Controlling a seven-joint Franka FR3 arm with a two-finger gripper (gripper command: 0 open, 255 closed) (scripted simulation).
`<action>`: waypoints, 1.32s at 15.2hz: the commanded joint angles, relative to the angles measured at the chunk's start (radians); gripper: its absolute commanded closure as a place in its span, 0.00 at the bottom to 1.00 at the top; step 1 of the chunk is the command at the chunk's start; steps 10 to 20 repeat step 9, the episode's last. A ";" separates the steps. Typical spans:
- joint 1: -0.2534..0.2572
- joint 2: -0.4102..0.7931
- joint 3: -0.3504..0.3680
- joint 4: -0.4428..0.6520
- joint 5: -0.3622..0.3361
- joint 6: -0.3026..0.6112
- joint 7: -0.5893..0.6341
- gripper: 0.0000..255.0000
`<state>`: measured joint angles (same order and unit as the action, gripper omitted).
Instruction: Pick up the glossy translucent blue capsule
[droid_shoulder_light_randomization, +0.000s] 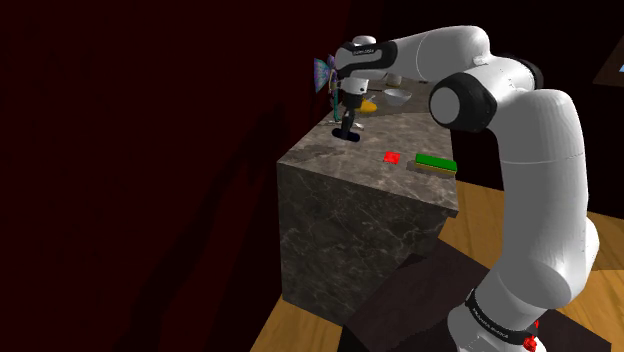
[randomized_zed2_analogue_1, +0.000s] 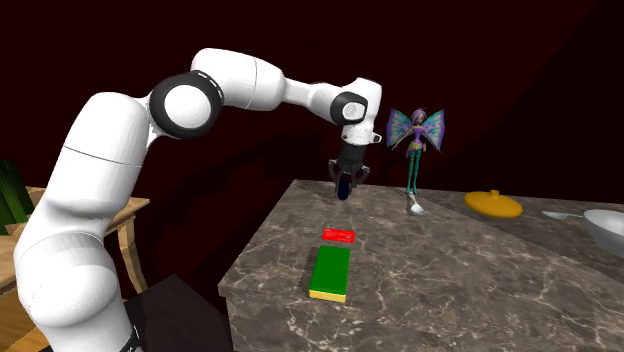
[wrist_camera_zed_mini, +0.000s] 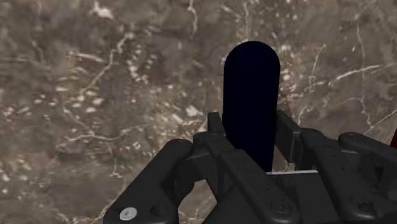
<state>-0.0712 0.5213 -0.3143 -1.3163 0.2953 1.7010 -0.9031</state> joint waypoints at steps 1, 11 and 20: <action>-0.002 -0.005 -0.001 0.018 -0.002 -0.023 0.003 1.00; -0.012 -0.003 -0.002 0.105 -0.004 -0.106 0.017 1.00; -0.012 -0.003 -0.002 0.105 -0.004 -0.106 0.017 1.00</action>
